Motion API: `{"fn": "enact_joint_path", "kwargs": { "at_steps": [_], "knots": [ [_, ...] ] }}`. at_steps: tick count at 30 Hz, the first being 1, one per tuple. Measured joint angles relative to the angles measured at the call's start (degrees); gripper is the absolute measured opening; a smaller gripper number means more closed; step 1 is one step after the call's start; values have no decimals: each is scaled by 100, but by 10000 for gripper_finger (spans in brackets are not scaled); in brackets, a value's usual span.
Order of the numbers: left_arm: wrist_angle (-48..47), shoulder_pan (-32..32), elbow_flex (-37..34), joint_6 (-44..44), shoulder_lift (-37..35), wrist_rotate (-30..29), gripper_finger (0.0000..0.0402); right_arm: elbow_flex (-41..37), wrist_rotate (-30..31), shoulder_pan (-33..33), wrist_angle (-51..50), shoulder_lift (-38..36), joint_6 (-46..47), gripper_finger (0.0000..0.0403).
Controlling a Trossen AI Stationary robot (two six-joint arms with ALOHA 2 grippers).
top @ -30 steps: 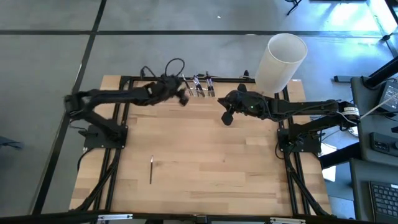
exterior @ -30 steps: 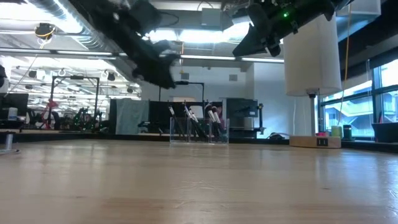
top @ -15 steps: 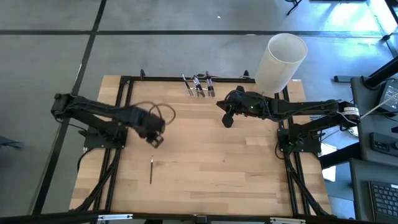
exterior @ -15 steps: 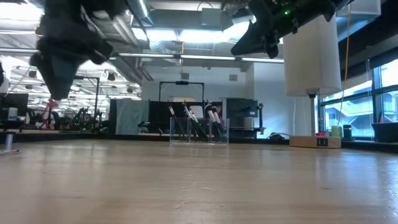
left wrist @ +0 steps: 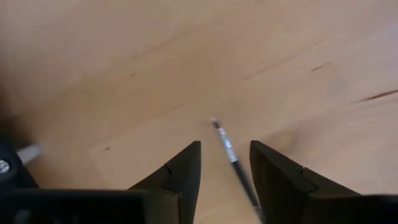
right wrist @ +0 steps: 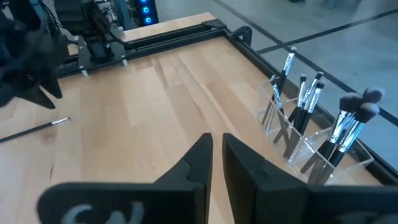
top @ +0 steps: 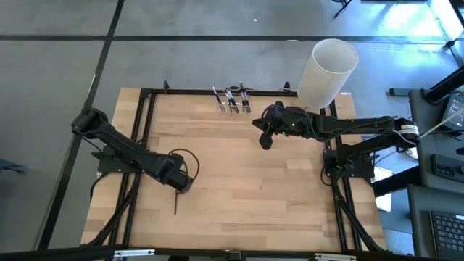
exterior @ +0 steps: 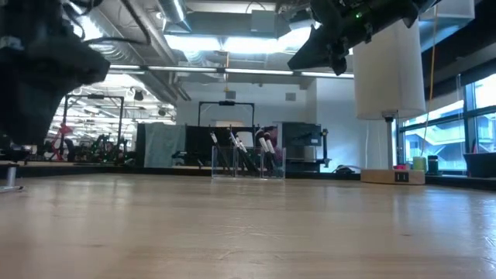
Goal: Put items in baskets/containers
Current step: Put the black eyeshadow brush into the transparent organizer
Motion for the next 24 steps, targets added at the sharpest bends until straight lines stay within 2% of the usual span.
{"fn": "enact_joint_path", "kwargs": {
  "at_steps": [8, 13, 18, 24],
  "knots": [
    [340, -10, 0, -40, 848, 624, 172, 0, 0, 0, 2, -1, -2, 37],
    [724, -10, 0, -43, 1175, 1062, 181, 0, 2, 0, 2, 0, -4, 37],
    [734, -23, 28, 38, 1431, 1189, 159, 0, 1, 0, 2, -1, -4, 37],
    [766, -22, 26, 214, 1488, 1070, 103, 0, 2, 0, 0, -1, -22, 37]
  ]
}}
